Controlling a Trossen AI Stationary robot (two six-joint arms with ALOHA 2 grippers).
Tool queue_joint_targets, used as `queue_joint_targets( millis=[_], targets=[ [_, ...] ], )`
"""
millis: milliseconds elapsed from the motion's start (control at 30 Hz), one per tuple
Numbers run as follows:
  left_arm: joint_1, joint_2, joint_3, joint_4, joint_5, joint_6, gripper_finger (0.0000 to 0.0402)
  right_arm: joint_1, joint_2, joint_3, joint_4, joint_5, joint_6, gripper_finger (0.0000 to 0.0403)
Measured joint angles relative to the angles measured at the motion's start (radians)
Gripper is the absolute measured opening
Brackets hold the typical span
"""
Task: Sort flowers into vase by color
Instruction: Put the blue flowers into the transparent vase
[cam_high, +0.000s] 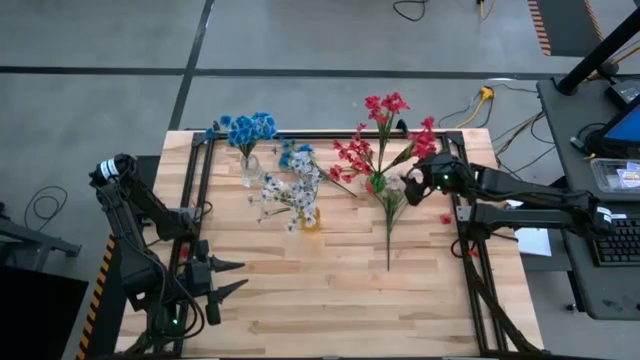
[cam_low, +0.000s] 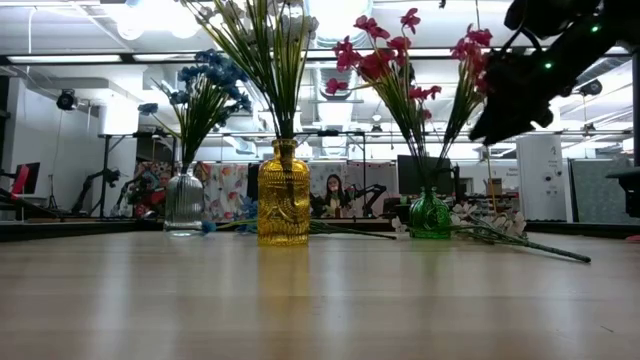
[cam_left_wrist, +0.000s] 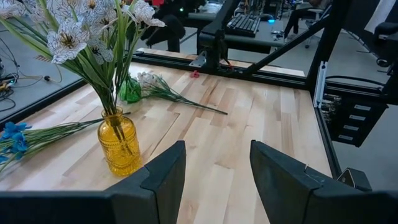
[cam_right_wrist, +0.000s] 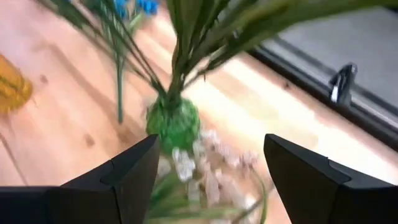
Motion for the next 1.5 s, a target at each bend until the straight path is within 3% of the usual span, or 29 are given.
queue_joint_targets(
  millis=[267, 467, 833, 1133, 1333, 1500],
  targets=[
    [0.008, 0.0, 0.0, 0.003, 0.0, -0.001, 0.0166, 0.061, -0.028, 0.008, -0.091, -0.006, 0.059, 0.0277],
    [0.008, 0.0, 0.0, 0.016, -0.001, -0.004, 0.0166, 0.144, -0.027, 0.006, -0.24, -0.005, 0.208, 0.0278],
    [0.016, 0.0, 0.0, 0.019, -0.024, 0.0, 0.0166, 0.322, 0.002, -0.022, -0.207, 0.002, 0.431, 0.0271],
    [0.019, 0.0, 0.0, 0.019, -0.025, 0.001, 0.0166, 0.613, 0.131, -0.086, -0.027, 0.031, 0.594, 0.0266],
    [0.025, 0.0, 0.0, 0.018, -0.026, 0.001, 0.0166, 0.77, 0.283, -0.094, 0.223, 0.224, 0.551, 0.0257],
    [0.027, 0.0, 0.0, 0.018, -0.038, 0.031, 0.0166, 0.784, 0.446, -0.094, 0.48, 0.349, 0.416, 0.0251]
  ],
)
